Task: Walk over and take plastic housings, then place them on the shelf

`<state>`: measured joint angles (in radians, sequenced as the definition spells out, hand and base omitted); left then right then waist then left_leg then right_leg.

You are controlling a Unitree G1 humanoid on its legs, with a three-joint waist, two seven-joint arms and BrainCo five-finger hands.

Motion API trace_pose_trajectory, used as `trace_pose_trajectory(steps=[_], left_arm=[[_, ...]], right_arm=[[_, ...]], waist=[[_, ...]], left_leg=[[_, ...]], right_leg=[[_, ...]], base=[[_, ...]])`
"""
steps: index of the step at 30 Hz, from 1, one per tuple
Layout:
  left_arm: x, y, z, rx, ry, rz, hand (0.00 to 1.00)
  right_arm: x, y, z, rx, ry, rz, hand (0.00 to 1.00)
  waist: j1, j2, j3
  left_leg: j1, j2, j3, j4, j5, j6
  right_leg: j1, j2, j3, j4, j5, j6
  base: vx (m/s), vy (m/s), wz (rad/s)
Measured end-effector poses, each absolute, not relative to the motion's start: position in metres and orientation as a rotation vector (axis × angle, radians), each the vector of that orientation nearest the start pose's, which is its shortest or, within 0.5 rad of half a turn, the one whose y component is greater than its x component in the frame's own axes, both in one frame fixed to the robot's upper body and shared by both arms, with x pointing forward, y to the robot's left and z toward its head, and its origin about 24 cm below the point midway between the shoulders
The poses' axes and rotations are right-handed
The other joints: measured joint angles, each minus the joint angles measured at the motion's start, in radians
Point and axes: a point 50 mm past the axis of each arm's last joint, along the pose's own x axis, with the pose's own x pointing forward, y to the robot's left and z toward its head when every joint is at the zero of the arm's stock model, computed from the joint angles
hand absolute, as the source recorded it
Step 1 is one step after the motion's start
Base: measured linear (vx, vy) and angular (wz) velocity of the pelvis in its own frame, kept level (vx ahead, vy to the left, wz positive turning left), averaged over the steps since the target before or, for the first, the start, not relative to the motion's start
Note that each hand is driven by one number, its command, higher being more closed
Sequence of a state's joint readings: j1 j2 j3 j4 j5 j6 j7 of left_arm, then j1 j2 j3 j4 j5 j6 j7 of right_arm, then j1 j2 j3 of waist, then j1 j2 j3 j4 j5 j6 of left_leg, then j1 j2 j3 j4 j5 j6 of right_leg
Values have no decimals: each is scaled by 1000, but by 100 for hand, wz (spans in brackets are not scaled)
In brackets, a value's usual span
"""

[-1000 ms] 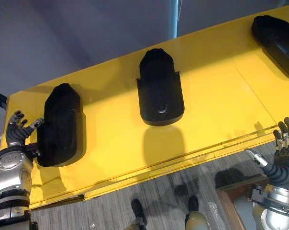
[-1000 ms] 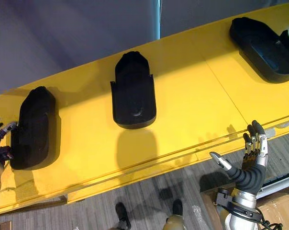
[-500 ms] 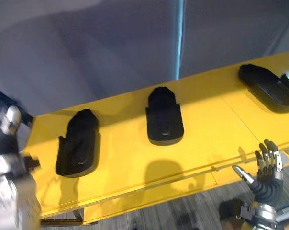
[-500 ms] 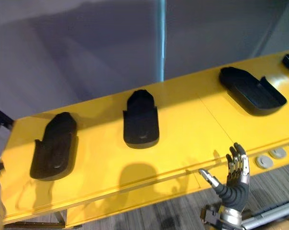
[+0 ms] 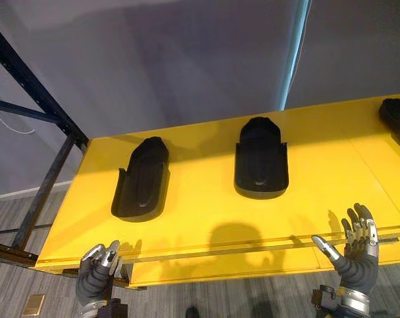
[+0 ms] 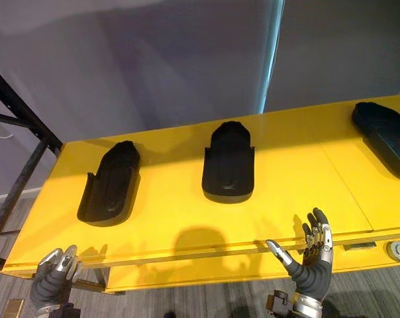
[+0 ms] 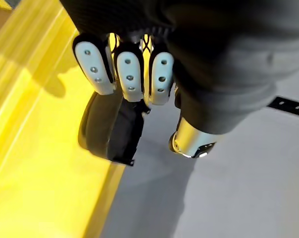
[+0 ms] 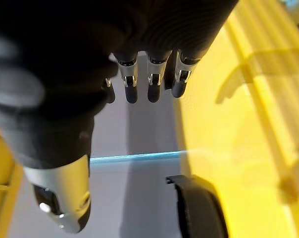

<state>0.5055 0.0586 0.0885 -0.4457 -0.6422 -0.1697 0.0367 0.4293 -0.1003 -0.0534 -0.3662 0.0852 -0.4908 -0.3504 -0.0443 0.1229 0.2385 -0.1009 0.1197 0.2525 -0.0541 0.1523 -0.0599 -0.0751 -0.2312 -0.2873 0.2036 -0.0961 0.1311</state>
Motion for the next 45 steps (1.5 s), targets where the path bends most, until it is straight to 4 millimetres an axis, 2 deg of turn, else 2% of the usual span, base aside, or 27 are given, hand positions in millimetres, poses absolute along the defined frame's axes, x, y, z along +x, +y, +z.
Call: trace_pose_trajectory(steps=[2, 4, 8, 10, 13, 18, 24, 25, 30, 33, 35, 37, 40, 41, 43, 44, 45], left_arm=[[164, 212, 66, -492, -205, 250, 100], [171, 214, 68, -485, -219, 249, 100], [194, 222, 72, -456, -247, 257, 100], [206, 234, 73, -429, -255, 292, 100], [216, 245, 78, -412, -280, 328, 100], [224, 250, 74, -404, -260, 332, 100], [222, 252, 69, -412, -242, 343, 100], [222, 252, 69, -418, -243, 344, 0], [216, 253, 76, -452, -300, 339, 0], [197, 250, 102, -479, -468, 348, 0], [180, 250, 116, -502, -578, 387, 0], [152, 254, 125, -496, -674, 514, 0], [127, 256, 136, -466, -782, 663, 0], [124, 255, 139, -463, -811, 672, 0], [130, 242, 147, -445, -857, 646, 0], [135, 239, 147, -454, -853, 633, 0], [145, 232, 147, -482, -847, 592, 0]], right_arm=[[157, -212, 92, -23, -469, -449, 0], [160, -213, 93, -32, -478, -439, 0], [166, -213, 94, -56, -486, -425, 0], [167, -213, 95, -56, -494, -424, 0], [167, -216, 97, -64, -503, -425, 0], [167, -216, 97, -68, -505, -414, 0], [167, -215, 98, -73, -516, -384, 0], [167, -216, 98, -76, -518, -387, 0], [164, -217, 100, -99, -545, -442, 0], [162, -216, 105, -175, -580, -502, 0], [162, -222, 114, -226, -632, -558, 0], [167, -228, 134, -266, -743, -591, 0], [180, -232, 152, -304, -813, -584, 0], [183, -233, 154, -308, -814, -585, 0], [188, -239, 153, -333, -772, -613, 0], [188, -241, 150, -338, -746, -621, 0], [188, -244, 145, -340, -698, -636, 0]], waist=[[-2, 8, 12], [-5, 10, 24], [-27, 10, 57], [-46, 9, 80], [-49, 9, 101], [-54, 10, 113], [-52, 9, 119], [-52, 9, 119], [-52, 8, 120], [-43, 2, 124], [-22, -12, 127], [14, -37, 95], [40, -40, 52], [40, -39, 42], [33, -40, 17], [26, -45, 15], [10, -57, 14]], left_leg=[[0, 1, 4, 0, 0, 0], [0, 2, 10, 0, 0, 0], [-12, 2, 26, 0, 2, 1], [-14, 2, 33, 1, 3, 1], [-16, 2, 49, 1, 3, 1], [-17, 3, 50, 2, 3, 2], [-13, 4, 49, 9, 2, 2], [-13, 4, 49, 11, 2, 2], [-9, 6, 49, 22, -2, 4], [-3, 14, 48, 77, -40, -2], [12, 23, 14, 152, -84, -4], [12, 27, -154, 260, -155, 3], [23, 21, -374, 405, -281, -12], [25, 20, -402, 424, -307, -18], [65, 18, -432, 446, -387, -75], [77, 16, -422, 451, -401, -86], [109, 16, -387, 462, -430, -76]], right_leg=[[-7, 0, 2, 5, -2, 0], [-14, 0, 8, 11, -4, -1], [-49, -1, 31, 31, -9, -5], [-58, -2, 39, 35, -9, -5], [-78, -2, 59, 50, -10, -5], [-83, -2, 61, 58, -17, -7], [-86, -5, 61, 87, -38, -9], [-86, -5, 61, 87, -39, -9], [-79, -5, 61, 87, -43, -10], [-61, -5, 84, 85, -44, -10], [-35, 0, 117, 71, -44, -10], [-28, 25, 224, 37, -30, -11], [-39, 73, 379, 16, -7, -16], [-48, 83, 409, 14, -1, -9], [-73, 114, 535, 7, 46, 25], [-73, 117, 562, -3, 63, 28], [-73, 132, 616, -17, 102, 33]], base=[[23, -5, -4], [-11, -3, -8], [-40, 3, -13], [-30, 6, -8], [-15, 2, -15], [-3, -1, -2], [0, 0, 0], [0, 0, 0], [0, 0, 0], [1, 0, -21], [-6, -18, -59], [9, -45, -129], [37, 75, -151], [55, 273, -162], [63, 362, -156], [28, 336, -155], [-13, 330, -168]])
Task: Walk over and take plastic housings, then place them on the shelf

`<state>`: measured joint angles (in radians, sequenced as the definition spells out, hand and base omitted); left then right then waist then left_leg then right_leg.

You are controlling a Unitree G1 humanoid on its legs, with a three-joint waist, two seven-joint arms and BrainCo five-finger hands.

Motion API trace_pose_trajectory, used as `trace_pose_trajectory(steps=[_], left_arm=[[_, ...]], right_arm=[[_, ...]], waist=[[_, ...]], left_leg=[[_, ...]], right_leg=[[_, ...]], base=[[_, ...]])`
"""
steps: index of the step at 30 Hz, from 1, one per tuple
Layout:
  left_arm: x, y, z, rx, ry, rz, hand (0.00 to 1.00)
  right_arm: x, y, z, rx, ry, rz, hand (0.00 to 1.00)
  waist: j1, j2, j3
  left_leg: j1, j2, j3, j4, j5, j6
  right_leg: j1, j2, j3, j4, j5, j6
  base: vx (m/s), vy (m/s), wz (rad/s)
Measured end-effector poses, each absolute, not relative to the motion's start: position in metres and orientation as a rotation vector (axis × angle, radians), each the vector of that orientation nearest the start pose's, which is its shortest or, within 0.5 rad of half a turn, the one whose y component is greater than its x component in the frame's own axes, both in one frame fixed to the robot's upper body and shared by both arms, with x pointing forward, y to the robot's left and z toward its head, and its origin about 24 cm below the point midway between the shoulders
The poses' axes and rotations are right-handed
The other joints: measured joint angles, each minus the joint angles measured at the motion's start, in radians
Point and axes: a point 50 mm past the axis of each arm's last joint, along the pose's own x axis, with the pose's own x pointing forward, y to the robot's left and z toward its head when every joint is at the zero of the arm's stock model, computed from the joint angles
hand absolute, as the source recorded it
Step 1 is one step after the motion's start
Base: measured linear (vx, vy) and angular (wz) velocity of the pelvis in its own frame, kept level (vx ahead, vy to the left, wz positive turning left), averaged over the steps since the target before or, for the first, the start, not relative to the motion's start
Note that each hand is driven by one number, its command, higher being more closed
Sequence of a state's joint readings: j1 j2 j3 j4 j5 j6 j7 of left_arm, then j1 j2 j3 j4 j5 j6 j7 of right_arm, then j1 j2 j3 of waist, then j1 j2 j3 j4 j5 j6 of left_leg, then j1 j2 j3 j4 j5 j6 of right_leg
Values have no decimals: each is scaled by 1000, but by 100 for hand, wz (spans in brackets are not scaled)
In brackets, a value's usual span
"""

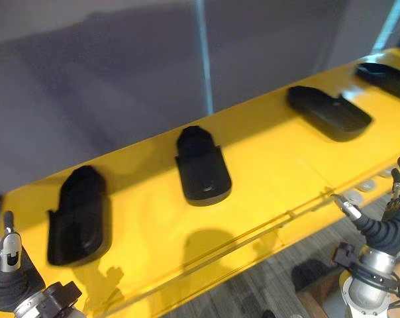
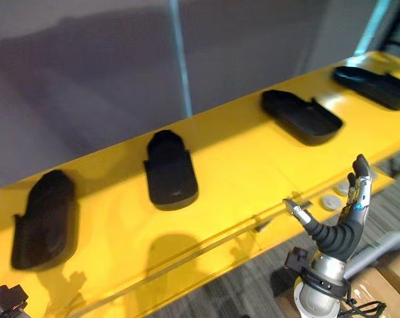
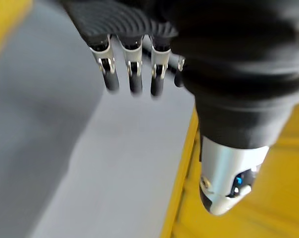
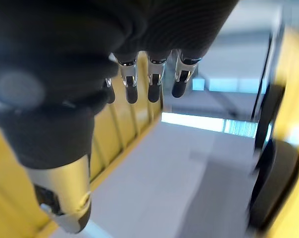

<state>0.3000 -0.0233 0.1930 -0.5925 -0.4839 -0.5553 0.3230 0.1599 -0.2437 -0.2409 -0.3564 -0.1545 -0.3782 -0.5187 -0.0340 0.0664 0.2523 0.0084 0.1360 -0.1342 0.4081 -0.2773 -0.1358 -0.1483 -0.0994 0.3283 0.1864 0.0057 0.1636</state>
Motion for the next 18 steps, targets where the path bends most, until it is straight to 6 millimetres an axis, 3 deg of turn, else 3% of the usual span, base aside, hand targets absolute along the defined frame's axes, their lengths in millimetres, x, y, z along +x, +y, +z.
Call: trace_pose_trajectory(steps=[3, 5, 6, 8, 9, 10, 11, 12, 13, 14, 15, 16, 17, 18], left_arm=[[167, 221, 146, -448, -806, 593, 0], [178, 224, 144, -417, -786, 641, 0], [181, 226, 147, -411, -798, 660, 0], [186, 232, 153, -414, -834, 698, 0], [185, 232, 152, -421, -832, 710, 0], [182, 234, 153, -420, -854, 729, 0], [181, 235, 155, -406, -871, 731, 0], [180, 237, 160, -352, -904, 725, 0], [178, 239, 158, -325, -896, 733, 0], [177, 240, 156, -320, -892, 739, 0], [174, 244, 155, -298, -888, 745, 0], [172, 250, 151, -292, -861, 718, 0], [172, 254, 147, -294, -837, 705, 0], [180, 259, 132, -292, -721, 671, 0]], right_arm=[[181, -260, 135, -347, -630, -691, 0], [177, -267, 136, -365, -633, -716, 0], [176, -270, 137, -371, -640, -727, 0], [173, -273, 138, -379, -646, -742, 0], [173, -272, 138, -384, -644, -739, 0], [176, -271, 135, -402, -632, -729, 0], [180, -271, 136, -404, -639, -729, 0], [181, -273, 135, -403, -635, -744, 0], [180, -276, 135, -416, -631, -755, 0], [179, -280, 134, -419, -622, -764, 0], [180, -288, 127, -403, -579, -766, 0], [182, -296, 117, -351, -500, -742, 0], [183, -300, 111, -331, -458, -731, 0], [186, -309, 95, -289, -348, -708, 0]], waist=[[-24, -27, -10], [-52, -27, -12], [-57, -27, -12], [-67, -35, -7], [-66, -39, -9], [-57, -57, -12], [-43, -33, -28], [-25, -39, -33], [-46, -40, -34], [-55, -39, -35], [-59, -36, -49], [-43, -44, -81], [-34, -59, -99], [-29, -55, -117]], left_leg=[[110, 2, 144, -8, -69, 44], [126, 3, 249, -29, -67, 61], [132, 9, 300, -58, -62, 71], [183, -9, 405, -118, -66, 80], [191, -15, 428, -105, -64, 82], [172, -37, 432, -74, -83, 113], [149, -28, 408, -105, -86, 131], [138, -10, 483, -115, -65, 118], [141, -8, 500, -121, -54, 111], [151, -5, 514, -132, -46, 107], [168, 5, 549, -152, -34, 92], [174, 9, 605, -168, -25, 75], [175, 10, 626, -168, -21, 69], [159, 26, 638, -170, -9, 56]], right_leg=[[-25, 37, -15, 8, 77, -11], [-46, 41, -157, -62, 209, -79], [-73, 44, -232, -53, 229, -113], [-154, 20, -439, 303, -14, -192], [-150, 13, -478, 316, -19, -192], [-114, 48, -493, 185, 47, -146], [-104, 83, -471, 101, 86, -148], [-149, 72, -504, 226, 10, -227], [-163, 23, -543, 405, -100, -233], [-148, -8, -558, 471, -144, -215], [-95, -59, -583, 497, -201, -168], [-48, -96, -592, 443, -235, -122], [-23, -104, -592, 375, -234, -99], [25, -56, -593, 212, -235, -56]], base=[[-54, 279, -194], [-120, 185, -175], [-145, 121, -135], [-125, 101, -137], [-131, 56, -151], [-152, 18, -143], [-292, -7, -198], [-225, -41, -138], [-191, -37, -112], [-32, -49, -64], [16, -85, -100], [55, -119, -116], [177, -303, -116], [210, -376, -87]])
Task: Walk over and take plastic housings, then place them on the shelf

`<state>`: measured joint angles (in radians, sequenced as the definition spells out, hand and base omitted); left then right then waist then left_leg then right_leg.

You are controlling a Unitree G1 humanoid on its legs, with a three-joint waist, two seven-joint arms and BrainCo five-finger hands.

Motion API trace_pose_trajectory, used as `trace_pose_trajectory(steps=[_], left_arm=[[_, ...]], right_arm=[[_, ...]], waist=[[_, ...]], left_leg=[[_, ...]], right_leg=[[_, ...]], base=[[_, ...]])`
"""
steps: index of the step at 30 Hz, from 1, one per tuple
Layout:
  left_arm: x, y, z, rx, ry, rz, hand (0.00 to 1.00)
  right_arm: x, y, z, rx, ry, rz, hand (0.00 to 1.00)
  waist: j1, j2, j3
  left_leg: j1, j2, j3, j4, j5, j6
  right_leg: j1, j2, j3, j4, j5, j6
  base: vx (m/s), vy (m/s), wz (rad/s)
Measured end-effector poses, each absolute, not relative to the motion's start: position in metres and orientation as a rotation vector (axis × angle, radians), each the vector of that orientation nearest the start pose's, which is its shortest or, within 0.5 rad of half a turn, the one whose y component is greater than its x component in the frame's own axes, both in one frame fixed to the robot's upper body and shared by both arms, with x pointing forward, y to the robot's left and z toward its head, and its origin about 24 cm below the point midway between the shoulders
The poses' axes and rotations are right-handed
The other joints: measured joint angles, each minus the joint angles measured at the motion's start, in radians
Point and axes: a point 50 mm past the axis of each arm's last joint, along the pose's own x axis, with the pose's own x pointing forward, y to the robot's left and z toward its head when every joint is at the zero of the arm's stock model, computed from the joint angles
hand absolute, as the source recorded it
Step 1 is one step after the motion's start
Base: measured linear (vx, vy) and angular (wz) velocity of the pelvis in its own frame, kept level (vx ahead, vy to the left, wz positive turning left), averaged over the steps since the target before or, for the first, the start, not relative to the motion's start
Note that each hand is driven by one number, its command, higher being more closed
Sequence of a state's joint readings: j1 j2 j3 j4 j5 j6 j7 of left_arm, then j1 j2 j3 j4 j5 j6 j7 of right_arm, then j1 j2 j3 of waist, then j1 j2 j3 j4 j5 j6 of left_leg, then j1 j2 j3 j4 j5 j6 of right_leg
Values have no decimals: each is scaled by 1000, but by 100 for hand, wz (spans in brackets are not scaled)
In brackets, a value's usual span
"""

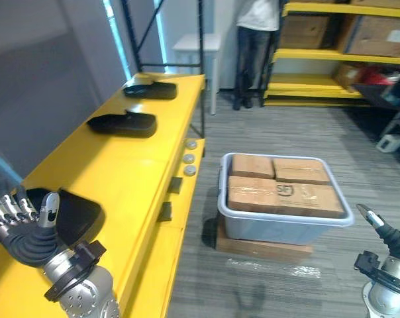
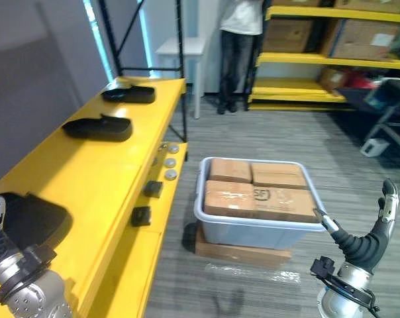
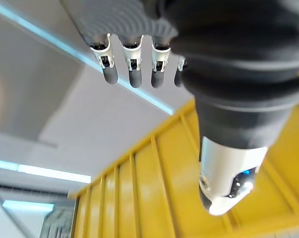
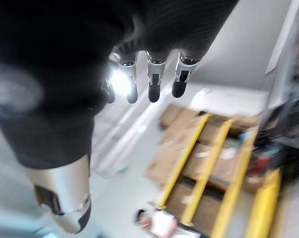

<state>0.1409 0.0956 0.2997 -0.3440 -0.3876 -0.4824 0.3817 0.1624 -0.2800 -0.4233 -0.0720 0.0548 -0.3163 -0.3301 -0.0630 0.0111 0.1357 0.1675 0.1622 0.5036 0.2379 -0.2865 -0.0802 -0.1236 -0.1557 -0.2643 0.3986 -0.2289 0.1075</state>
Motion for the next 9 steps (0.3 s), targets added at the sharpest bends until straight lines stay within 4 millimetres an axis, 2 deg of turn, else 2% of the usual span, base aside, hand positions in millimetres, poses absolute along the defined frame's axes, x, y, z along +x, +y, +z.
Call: trace_pose_trajectory(steps=[1, 2, 3, 4, 5, 6, 7, 9], left_arm=[[191, 260, 103, -278, -526, 639, 0], [196, 259, 88, -280, -433, 619, 0], [201, 255, 59, -325, -272, 581, 0], [199, 250, 27, -352, -111, 551, 0], [196, 247, 10, -352, -26, 536, 0], [187, 238, -22, -359, 130, 504, 0], [175, 229, -50, -376, 274, 471, 0], [153, 219, -88, -365, 472, 445, 0]], right_arm=[[187, -317, 70, -230, -195, -688, 0], [187, -318, 55, -201, -109, -675, 0], [184, -318, 30, -181, 32, -638, 0], [178, -318, 5, -154, 158, -614, 0], [174, -318, -10, -126, 232, -606, 0], [163, -316, -38, -91, 383, -589, 0], [145, -312, -67, -62, 537, -581, 0], [114, -296, -106, 28, 757, -549, 0]], waist=[[5, 31, -13], [6, 29, -11], [8, 19, -8], [9, 19, -10], [9, 15, -8], [9, 11, -6], [15, 13, -7], [22, 17, -19]], left_leg=[[-19, 40, -10, -5, 26, 18], [-22, 52, -15, 1, 41, 25], [-31, 62, -43, 2, 36, 13], [-32, 45, -81, -38, 32, 6], [-33, 33, -97, -61, 33, 7], [-38, 12, -120, -99, 38, 14], [-43, 1, -151, -127, 74, 19], [-31, -5, -182, -134, 114, -5]], right_leg=[[34, 72, 6, -121, 77, -37], [58, 94, 16, -184, 107, -48], [92, 120, 36, -265, 144, -66], [109, 129, 54, -304, 165, -81], [115, 131, 63, -316, 171, -85], [126, 131, 71, -327, 175, -87], [144, 133, 68, -337, 175, -86], [171, 136, 60, -365, 181, -77]], base=[[205, -395, -75], [94, -285, -63], [44, -222, -57], [28, -174, -52], [22, -77, -42], [20, -13, -23], [28, 7, -17], [31, 12, 5]])
